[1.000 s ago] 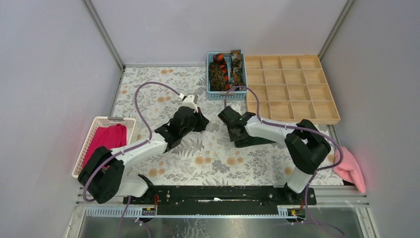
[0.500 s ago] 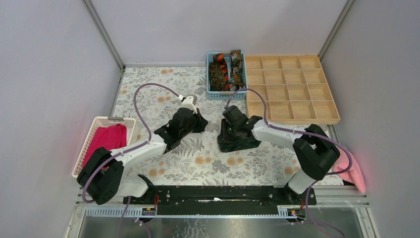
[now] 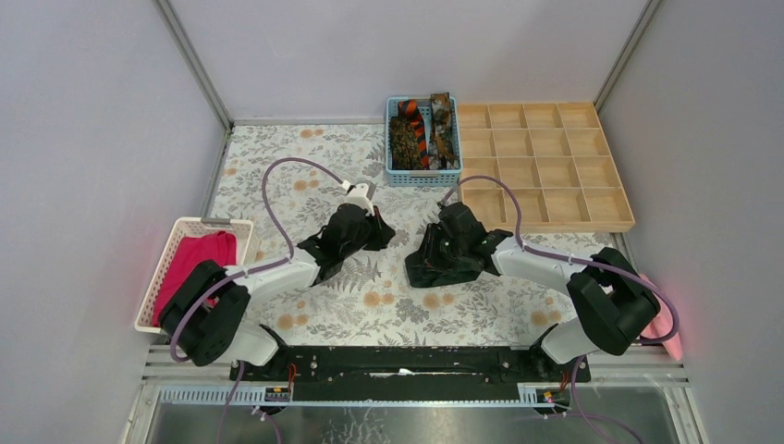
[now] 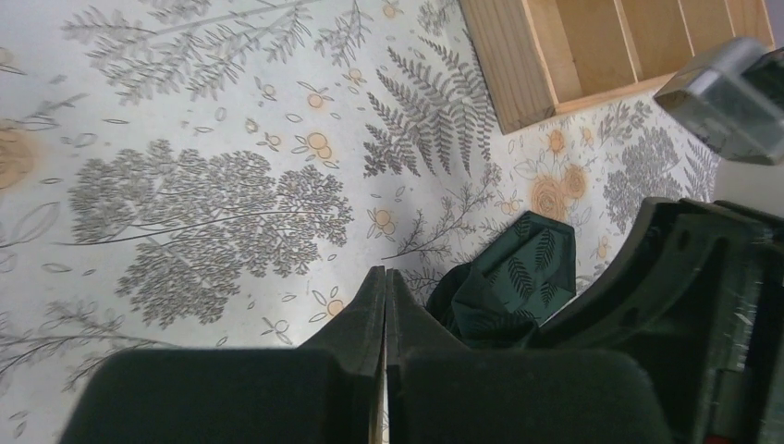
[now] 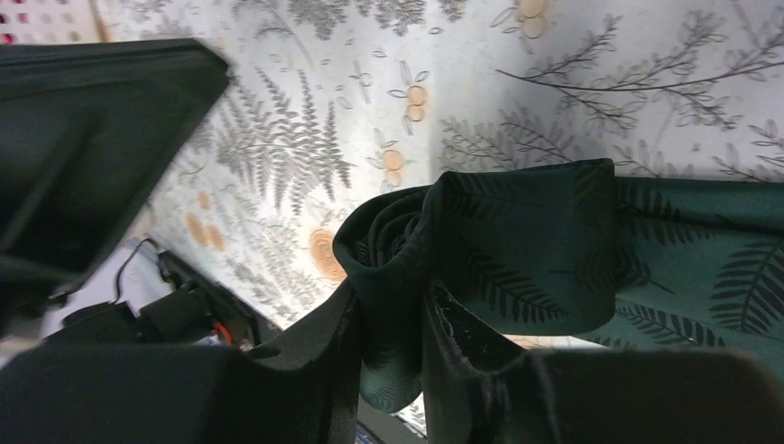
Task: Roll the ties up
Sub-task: Roll the tie at the center of the board.
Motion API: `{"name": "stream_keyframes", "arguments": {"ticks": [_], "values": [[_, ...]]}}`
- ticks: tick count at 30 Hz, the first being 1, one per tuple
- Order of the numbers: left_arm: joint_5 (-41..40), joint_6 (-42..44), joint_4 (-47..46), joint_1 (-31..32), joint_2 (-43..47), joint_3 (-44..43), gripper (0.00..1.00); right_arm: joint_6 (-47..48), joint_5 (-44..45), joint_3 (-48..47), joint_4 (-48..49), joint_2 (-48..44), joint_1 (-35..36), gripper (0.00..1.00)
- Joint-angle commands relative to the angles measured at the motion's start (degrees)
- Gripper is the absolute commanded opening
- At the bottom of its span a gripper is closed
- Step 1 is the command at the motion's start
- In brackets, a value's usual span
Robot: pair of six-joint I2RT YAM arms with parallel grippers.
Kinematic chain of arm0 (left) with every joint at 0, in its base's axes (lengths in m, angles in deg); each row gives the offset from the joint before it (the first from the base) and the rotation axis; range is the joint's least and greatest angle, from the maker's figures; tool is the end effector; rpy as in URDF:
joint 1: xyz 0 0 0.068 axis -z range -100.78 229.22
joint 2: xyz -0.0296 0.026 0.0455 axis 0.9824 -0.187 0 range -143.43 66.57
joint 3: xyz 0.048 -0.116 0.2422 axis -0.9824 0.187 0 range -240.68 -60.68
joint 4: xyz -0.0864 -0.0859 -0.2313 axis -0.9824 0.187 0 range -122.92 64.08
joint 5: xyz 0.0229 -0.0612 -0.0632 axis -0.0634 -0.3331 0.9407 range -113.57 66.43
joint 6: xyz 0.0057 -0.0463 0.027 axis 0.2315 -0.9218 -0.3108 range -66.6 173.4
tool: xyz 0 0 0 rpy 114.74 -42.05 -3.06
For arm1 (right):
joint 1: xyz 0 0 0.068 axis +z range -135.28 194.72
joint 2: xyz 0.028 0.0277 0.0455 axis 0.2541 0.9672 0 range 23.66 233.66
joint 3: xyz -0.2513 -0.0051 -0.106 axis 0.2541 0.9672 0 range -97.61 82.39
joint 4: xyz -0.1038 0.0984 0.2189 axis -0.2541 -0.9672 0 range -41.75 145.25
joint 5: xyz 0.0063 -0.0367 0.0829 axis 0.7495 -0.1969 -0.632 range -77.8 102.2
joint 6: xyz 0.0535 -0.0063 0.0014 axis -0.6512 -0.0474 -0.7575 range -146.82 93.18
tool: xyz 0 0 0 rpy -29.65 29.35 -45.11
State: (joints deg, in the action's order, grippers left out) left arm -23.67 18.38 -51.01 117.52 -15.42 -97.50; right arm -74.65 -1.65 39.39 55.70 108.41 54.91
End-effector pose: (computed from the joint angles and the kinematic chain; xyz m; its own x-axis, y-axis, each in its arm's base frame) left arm 0.2323 -0.1835 0.1936 -0.6475 -0.2198 -0.7296 0.3014 0.8056 -0.5101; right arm 0.2238 0.2002 0.1863 -0.9047 0.1778 -0.3873 -0.1391 0.7357 0.6628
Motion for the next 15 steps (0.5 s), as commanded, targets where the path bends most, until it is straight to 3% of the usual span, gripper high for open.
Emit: {"name": "stream_keyframes", "arguments": {"ticks": [1,9,15], "values": [[5.1,0.4,-8.0,0.3,-5.2,-2.2,0.00,-2.6,-4.8,2.7,4.7,-2.0,-2.0,0.31],[10.0,-0.6,-16.0,0.3,-11.3,-1.6,0.01,-5.6,-11.7,9.7,13.5,-3.3,-7.9,0.29],[14.9,0.2,-19.8,0.3,-16.3,-4.8,0.01,-5.2,-13.6,10.3,13.2,-5.9,-8.8,0.29]]}}
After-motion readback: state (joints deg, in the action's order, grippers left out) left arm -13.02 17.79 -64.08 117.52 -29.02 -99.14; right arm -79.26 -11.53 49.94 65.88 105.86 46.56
